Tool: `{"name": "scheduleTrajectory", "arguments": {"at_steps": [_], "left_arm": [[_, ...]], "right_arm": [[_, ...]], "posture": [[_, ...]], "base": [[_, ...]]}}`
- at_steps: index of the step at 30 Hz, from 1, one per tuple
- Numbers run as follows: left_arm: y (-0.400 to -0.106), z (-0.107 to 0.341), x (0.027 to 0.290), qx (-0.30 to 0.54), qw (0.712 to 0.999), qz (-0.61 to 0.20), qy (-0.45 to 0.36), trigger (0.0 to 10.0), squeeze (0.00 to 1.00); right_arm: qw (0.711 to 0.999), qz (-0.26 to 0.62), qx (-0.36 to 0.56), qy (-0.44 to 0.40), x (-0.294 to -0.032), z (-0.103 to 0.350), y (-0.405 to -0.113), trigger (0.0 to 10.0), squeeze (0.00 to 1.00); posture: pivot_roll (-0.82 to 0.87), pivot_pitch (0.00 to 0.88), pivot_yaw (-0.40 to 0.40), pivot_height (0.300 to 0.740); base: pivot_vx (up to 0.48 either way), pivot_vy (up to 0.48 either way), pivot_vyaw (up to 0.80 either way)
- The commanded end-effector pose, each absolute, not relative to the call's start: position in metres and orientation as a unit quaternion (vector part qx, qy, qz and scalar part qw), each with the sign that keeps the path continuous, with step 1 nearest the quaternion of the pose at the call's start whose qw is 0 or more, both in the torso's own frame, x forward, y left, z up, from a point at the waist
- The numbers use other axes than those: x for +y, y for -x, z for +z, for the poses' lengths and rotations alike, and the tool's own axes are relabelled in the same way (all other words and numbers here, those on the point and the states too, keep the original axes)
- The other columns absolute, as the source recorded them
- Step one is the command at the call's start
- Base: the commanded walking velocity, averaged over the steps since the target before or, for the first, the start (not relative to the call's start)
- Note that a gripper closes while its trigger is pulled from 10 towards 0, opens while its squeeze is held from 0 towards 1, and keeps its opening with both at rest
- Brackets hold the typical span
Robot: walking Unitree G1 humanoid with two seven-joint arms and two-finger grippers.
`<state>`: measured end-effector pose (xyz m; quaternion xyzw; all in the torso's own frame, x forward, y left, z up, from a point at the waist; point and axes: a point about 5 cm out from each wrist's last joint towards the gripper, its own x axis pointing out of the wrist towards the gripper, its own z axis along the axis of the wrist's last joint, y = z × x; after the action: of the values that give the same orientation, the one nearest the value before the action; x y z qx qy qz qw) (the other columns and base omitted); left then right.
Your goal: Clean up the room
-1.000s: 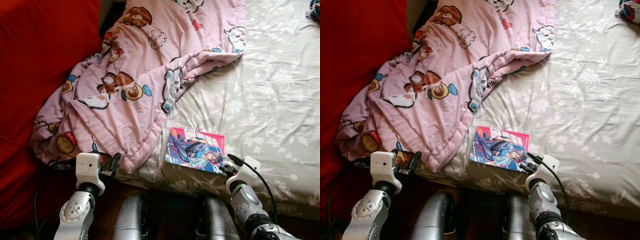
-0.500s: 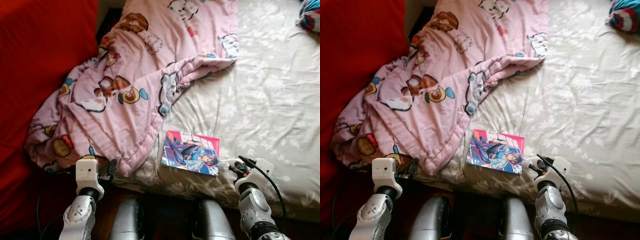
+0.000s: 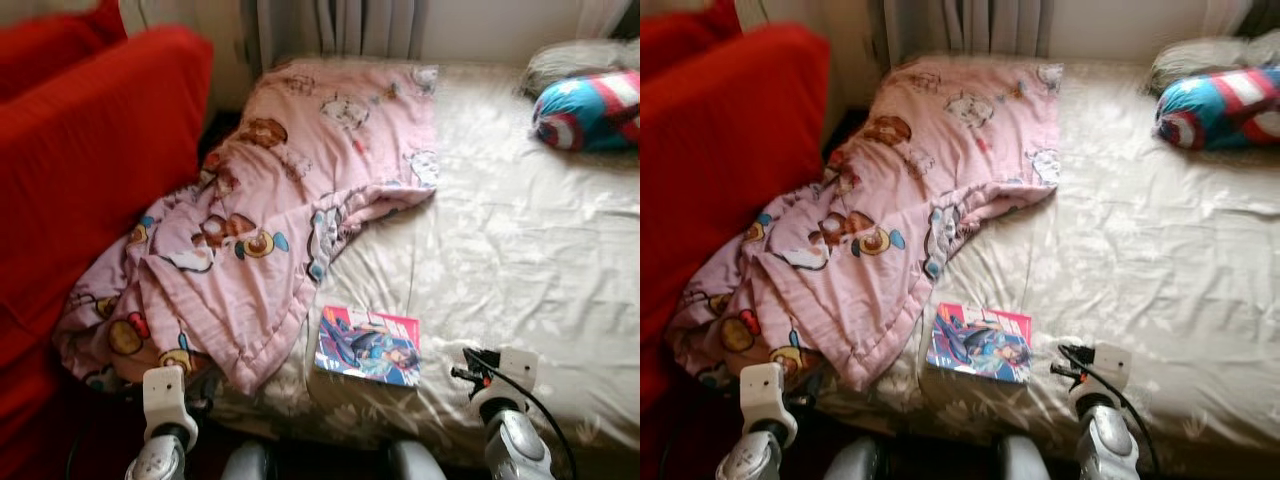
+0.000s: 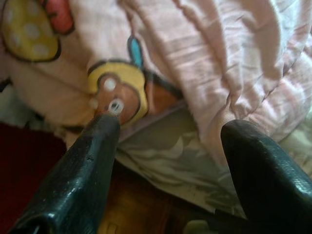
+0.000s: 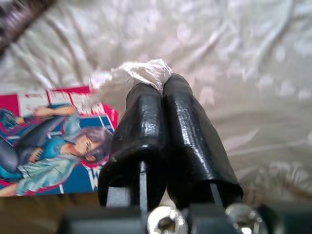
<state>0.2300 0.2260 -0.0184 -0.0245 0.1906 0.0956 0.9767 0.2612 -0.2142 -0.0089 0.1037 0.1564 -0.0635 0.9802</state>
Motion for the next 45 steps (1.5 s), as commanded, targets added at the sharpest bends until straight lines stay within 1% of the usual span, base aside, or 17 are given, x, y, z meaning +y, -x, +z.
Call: {"name": "scheduleTrajectory", "arguments": {"at_steps": [1,3,5,7,10,11,15,23,25,29,36,41,45], "left_arm": [[-0.228,-0.022,0.232,0.202,0.973,0.111,0.027,10.0,0.0],[-0.228,-0.024,0.232,0.205,0.972,0.111,0.027,10.0,0.0],[-0.228,-0.028,0.231,0.216,0.97,0.107,0.024,10.0,0.0],[-0.225,-0.034,0.233,0.233,0.965,0.114,0.025,10.0,0.0],[-0.221,-0.037,0.235,0.248,0.961,0.119,0.022,10.0,0.0],[-0.219,-0.04,0.236,0.258,0.958,0.123,0.023,10.0,0.0],[-0.215,-0.044,0.235,0.272,0.954,0.123,0.025,10.0,0.0],[-0.205,-0.055,0.235,0.311,0.94,0.136,0.032,10.0,0.0],[-0.198,-0.062,0.231,0.338,0.931,0.133,0.038,10.0,0.0],[-0.194,-0.067,0.227,0.357,0.924,0.13,0.05,10.0,0.0],[-0.194,-0.067,0.222,0.356,0.925,0.124,0.054,10.0,0.0],[-0.192,-0.069,0.221,0.361,0.923,0.123,0.054,10.0,0.0],[-0.19,-0.07,0.22,0.366,0.921,0.123,0.055,10.0,0.0]], "right_arm": [[0.982,-0.059,0.157,-0.091,-0.216,-0.009,-0.259,10.0,0.0],[0.982,-0.058,0.158,-0.088,-0.216,-0.01,-0.259,10.0,0.0],[0.979,-0.067,0.175,-0.085,-0.218,-0.014,-0.256,10.0,0.0],[0.97,-0.091,0.206,-0.088,-0.222,-0.023,-0.249,10.0,0.0],[0.962,-0.115,0.228,-0.099,-0.225,-0.03,-0.242,10.0,0.0],[0.954,-0.132,0.247,-0.107,-0.227,-0.036,-0.236,10.0,0.0],[0.944,-0.132,0.285,-0.1,-0.225,-0.046,-0.226,10.0,0.0],[0.927,-0.121,0.345,-0.09,-0.217,-0.06,-0.211,10.0,0.0],[0.912,-0.124,0.381,-0.09,-0.213,-0.068,-0.203,10.0,0.0],[0.903,-0.123,0.4,-0.093,-0.209,-0.073,-0.196,10.0,0.0],[0.896,-0.118,0.422,-0.078,-0.22,-0.078,-0.183,10.0,0.0],[0.894,-0.11,0.428,-0.069,-0.222,-0.079,-0.178,10.0,0.0],[0.888,-0.109,0.442,-0.066,-0.22,-0.084,-0.17,10.0,0.0]], "posture": [[-0.04,0.0,0.001,0.652],[-0.04,0.0,0.004,0.657],[-0.05,0.0,0.011,0.672],[-0.05,0.0,0.012,0.692],[-0.04,0.0,0.012,0.707],[-0.04,0.0,0.013,0.717],[-0.04,0.0,0.009,0.74],[-0.03,0.0,0.0,0.74],[-0.04,0.0,0.002,0.74],[-0.03,0.0,0.005,0.74],[-0.03,0.0,0.005,0.74],[-0.04,0.0,0.006,0.74],[-0.04,0.0,0.006,0.74]], "base": [[0.0,0.0,0.0],[0.0,0.0,0.0],[0.0,0.0,0.0],[0.0,0.0,0.0],[0.0,0.0,0.0],[0.0,0.0,0.0],[0.0,0.0,0.0],[0.0,0.0,0.0],[0.0,0.0,0.0],[0.0,0.0,0.0],[0.0,0.0,0.0],[0.0,0.0,0.72],[0.0,0.0,0.8]]}}
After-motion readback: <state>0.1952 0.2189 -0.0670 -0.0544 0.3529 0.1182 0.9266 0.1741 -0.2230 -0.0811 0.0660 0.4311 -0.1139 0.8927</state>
